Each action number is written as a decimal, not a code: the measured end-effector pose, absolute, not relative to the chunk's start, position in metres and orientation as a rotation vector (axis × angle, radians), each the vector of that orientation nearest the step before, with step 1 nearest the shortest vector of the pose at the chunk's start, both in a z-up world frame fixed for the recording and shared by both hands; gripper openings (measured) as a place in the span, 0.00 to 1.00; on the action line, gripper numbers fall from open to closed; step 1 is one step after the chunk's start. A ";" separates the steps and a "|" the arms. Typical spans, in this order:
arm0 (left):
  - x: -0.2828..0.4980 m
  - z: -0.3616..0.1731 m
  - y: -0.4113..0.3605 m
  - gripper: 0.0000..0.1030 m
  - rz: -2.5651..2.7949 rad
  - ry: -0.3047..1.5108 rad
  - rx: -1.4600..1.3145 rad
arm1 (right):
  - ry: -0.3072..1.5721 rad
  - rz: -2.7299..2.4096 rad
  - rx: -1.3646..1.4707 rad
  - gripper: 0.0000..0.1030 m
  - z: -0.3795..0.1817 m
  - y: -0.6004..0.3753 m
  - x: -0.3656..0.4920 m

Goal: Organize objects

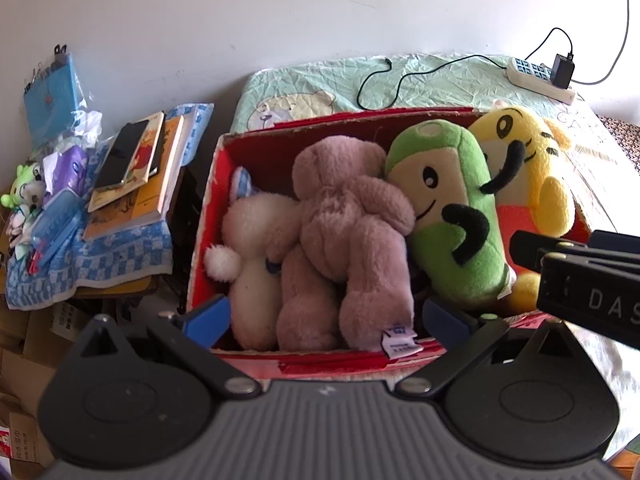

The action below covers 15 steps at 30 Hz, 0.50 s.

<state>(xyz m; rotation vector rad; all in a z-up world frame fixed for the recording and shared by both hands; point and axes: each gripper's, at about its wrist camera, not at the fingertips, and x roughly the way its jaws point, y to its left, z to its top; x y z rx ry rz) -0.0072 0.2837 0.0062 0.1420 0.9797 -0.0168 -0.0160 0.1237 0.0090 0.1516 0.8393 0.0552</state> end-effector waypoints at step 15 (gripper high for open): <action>-0.005 0.005 0.289 0.99 -0.013 0.975 0.126 | 0.840 0.055 0.127 0.72 0.008 0.127 -0.013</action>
